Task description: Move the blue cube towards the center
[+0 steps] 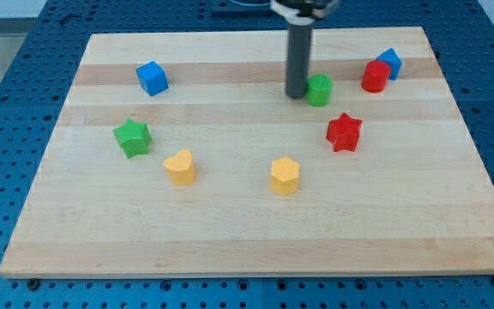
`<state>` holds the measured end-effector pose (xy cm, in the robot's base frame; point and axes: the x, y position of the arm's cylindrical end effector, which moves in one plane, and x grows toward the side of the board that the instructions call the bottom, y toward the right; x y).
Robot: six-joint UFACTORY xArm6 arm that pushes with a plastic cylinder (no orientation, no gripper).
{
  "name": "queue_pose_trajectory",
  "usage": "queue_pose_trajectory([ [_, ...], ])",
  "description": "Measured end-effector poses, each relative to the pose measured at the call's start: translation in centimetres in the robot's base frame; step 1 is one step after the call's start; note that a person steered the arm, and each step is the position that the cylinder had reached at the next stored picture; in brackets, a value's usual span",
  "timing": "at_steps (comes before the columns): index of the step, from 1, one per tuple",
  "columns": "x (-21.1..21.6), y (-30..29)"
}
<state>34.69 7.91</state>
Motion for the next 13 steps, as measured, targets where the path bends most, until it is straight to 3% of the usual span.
queue_pose_trajectory([
  [2, 0.0, 7.7],
  [3, 0.0, 6.7],
  [4, 1.0, 4.0],
  [5, -1.3, 0.7],
  [7, -10.2, -3.0],
  [8, -10.5, -9.6],
  [10, -6.6, -24.8],
  [11, -3.1, -28.6],
  [13, 3.6, -26.2],
])
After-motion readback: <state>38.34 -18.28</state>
